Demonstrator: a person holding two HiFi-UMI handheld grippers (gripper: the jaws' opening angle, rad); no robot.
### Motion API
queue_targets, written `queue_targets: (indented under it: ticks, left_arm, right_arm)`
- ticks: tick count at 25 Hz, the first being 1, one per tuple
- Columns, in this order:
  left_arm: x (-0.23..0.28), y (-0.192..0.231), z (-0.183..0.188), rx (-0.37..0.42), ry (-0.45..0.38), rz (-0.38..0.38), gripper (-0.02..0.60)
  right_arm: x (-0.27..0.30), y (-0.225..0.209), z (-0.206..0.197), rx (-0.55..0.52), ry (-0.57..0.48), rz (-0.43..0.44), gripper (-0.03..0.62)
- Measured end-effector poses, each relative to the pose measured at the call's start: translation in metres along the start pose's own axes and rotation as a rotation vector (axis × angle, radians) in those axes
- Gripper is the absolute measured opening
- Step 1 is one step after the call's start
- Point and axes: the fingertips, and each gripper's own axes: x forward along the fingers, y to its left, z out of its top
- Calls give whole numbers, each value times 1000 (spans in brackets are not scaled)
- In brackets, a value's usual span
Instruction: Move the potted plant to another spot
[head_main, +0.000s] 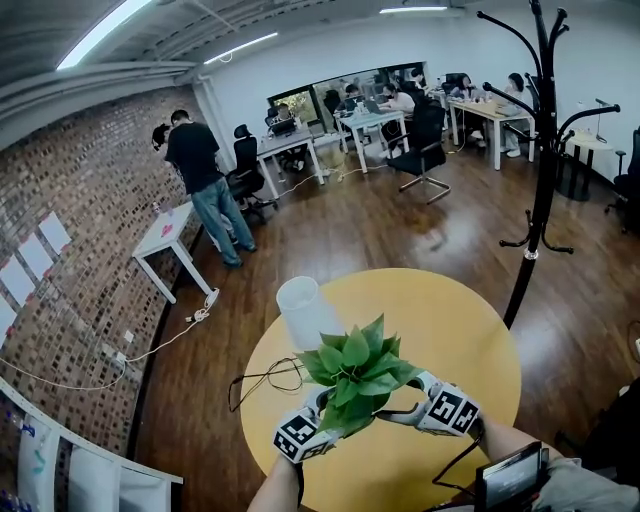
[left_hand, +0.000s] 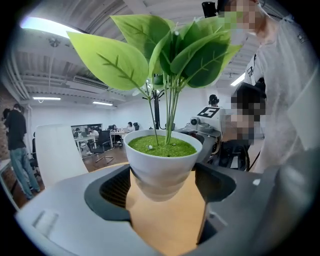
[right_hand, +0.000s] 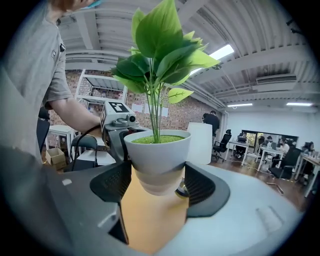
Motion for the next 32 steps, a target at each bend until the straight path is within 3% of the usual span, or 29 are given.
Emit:
queue_targets:
  ticks: [6,21,29,32]
  left_arm:
    - [21,-15,20,5,4,-40,405]
    - [26,-6,-9,5,2,-159,405]
    - [41,2,-23,-28,0,-127,405]
    - [77,16,-26,-48,4,-106,405]
  right_arm:
    - [-28,-10,0,19,6,-27,342]
    - [-10,-10,-23,82,50,-119,342]
    - [-4,-19,-44,110,56,-66,342]
    - [-14,-52,-62,115,59,-35,342]
